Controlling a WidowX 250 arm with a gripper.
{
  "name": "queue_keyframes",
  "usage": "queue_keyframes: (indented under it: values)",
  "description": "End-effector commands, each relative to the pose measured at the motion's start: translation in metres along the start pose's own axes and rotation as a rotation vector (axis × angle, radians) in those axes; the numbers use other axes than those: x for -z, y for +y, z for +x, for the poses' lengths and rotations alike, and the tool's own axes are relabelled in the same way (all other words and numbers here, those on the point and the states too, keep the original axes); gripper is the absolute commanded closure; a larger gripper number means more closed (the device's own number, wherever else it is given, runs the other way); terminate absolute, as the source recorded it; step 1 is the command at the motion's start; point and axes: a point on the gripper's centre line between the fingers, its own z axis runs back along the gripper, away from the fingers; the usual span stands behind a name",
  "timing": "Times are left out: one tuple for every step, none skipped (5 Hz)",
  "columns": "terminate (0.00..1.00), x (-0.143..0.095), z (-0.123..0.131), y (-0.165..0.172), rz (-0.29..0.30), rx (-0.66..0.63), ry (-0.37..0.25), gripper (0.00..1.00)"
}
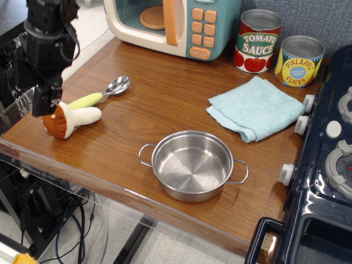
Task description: Place the mushroom in the silver pot
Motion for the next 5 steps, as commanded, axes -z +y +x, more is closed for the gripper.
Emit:
queue_keyframes:
  values:
    - [0.00, 0.009, 0.000, -0.004, -0.182, 0.096, -0.100, 0.00]
    - [0.00, 0.009, 0.004, -0.005, -0.195, 0.108, -0.120, 0.00]
    - [0.00, 0.012, 0.010, -0.009, -0.194, 0.130, -0.136, 0.00]
    - [0.00, 0.017, 0.017, -0.014, -0.205, 0.146, -0.156, 1.00]
    - [0.00, 0.022, 0.020, -0.015, -0.154, 0.121, -0.122, 1.00]
